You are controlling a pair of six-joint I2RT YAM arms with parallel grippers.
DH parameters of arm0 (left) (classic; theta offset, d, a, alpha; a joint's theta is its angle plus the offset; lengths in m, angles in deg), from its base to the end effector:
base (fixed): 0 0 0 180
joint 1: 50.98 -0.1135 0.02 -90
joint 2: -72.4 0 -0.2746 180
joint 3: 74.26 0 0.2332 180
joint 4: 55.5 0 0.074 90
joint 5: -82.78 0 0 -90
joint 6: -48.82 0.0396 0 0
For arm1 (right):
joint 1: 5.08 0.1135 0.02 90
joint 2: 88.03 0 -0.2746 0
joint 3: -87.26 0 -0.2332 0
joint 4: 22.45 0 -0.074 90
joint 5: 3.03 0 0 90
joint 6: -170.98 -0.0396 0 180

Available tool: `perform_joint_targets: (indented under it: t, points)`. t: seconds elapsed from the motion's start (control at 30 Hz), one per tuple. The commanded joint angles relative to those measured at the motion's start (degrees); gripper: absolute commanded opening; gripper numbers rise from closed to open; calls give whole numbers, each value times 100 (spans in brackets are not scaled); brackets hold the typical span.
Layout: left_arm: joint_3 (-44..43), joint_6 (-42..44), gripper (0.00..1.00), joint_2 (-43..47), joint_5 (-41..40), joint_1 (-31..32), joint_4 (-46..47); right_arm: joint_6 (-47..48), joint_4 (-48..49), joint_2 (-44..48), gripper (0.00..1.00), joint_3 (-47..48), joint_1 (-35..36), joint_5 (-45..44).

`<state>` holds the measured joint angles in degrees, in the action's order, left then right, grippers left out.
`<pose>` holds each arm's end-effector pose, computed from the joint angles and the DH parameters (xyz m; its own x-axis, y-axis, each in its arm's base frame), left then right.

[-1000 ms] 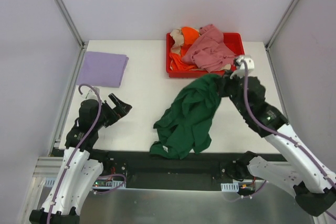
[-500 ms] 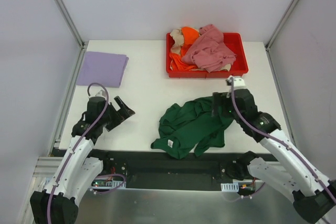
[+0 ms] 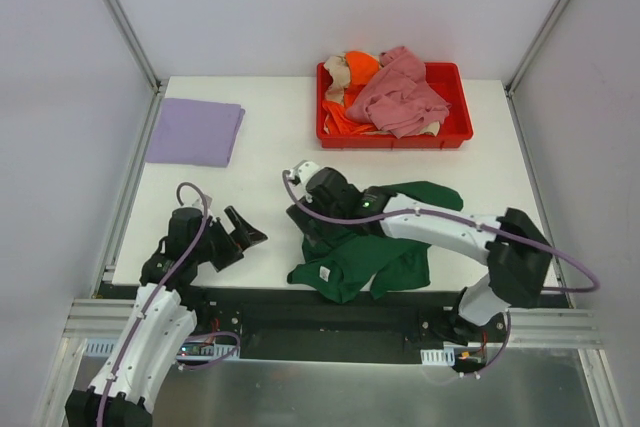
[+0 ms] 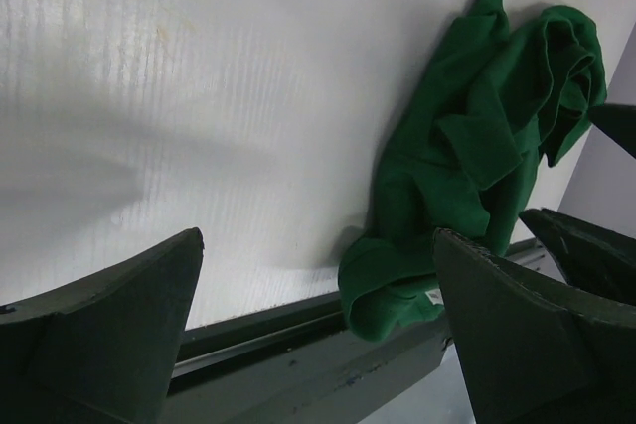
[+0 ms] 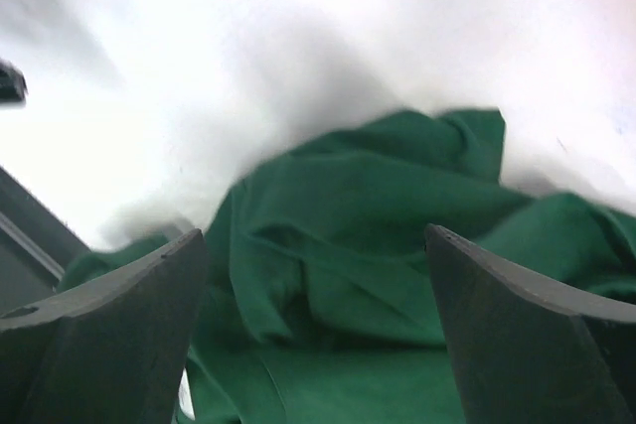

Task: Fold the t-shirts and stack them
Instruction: Move the tshirt to the center of the board

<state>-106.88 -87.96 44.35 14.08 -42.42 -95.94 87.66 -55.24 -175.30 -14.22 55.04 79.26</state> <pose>0.0967 -0.0291 0.1962 -0.7100 -0.5797 -0.3998 -0.1279 0.6645 -0.7363 0.1651 0.2767 0.2772 -0.2340 -0.6386 -0.7331 -0.8421 0.5099 -0.1754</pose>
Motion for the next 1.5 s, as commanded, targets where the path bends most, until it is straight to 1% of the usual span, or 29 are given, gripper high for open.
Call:
perform_joint_targets:
  t: [0.0,0.1,0.2,0.27,0.3,0.33,0.4,0.5,0.53,0.57,0.67,0.73,0.8,0.83,0.9,0.97,1.03,1.13,1.23,1.27,1.33,1.4,1.43,1.47]
  points:
    - [207,-182,99,151,366,-12,119,220,-135,-781,87,853,263,-443]
    - [242,-191,99,29,427,-12,119,141,-504,-1239,72,1170,325,-468]
    - [207,-155,99,-95,507,-12,128,27,-567,-1311,66,1101,334,-610]
    - [181,-190,99,-95,507,-3,119,9,-453,-1258,64,926,343,-487]
    - [163,-191,99,-95,507,-3,137,-8,-374,-1249,60,846,334,-399]
    - [128,-191,99,-60,489,6,137,-35,-364,-1241,56,785,334,-372]
    - [110,-208,99,-42,472,23,137,-61,-356,-1267,44,775,334,-398]
    - [102,-243,99,-103,480,102,181,-35,-356,-1311,36,828,334,-442]
    - [102,-261,99,-121,489,137,181,-61,-364,-1337,31,863,325,-469]
    - [110,-270,99,-156,489,190,198,-79,-390,-1337,24,881,325,-460]
    - [145,-436,99,-227,515,418,338,-184,-347,-1215,7,863,308,-477]
    - [215,-620,99,-305,498,777,593,-298,-329,-961,1,767,290,-748]
    - [268,-796,99,-428,463,1129,778,-491,-329,-583,1,592,194,-1239]
    - [286,-884,98,-499,480,1226,857,-588,-320,-251,1,434,115,-1477]
    - [417,-1130,92,-569,550,1429,1172,-939,-338,303,1,74,-157,-1943]
    - [541,-1350,88,-578,559,1648,1480,-1176,-329,910,1,-356,-552,-2190]
    - [620,-1500,86,-605,507,1859,1648,-1353,-329,1560,1,-883,-982,-2305]
    - [699,-1754,86,-736,244,2272,1894,-1424,-347,2527,1,-1482,-1545,-2341]
    - [804,-2027,85,-1017,103,2641,2525,-1415,-364,3345,1,-1965,-1845,-2420]
    - [813,-2088,85,-1166,59,2773,2867,-1424,-364,3565,1,-2080,-1924,-2455]
    - [744,-2168,76,-1517,-20,3002,3194,-1450,-417,3978,1,-2274,-2047,-2455]
    - [595,-2125,68,-1904,-126,3186,3318,-1450,-435,4260,1,-2379,-2127,-2420]
    - [498,-2089,62,-2106,-170,3274,3397,-1441,-435,4349,1,-2406,-2153,-2394]
    - [393,-2054,53,-2317,-170,3336,3467,-1424,-443,4410,1,-2424,-2179,-2368]
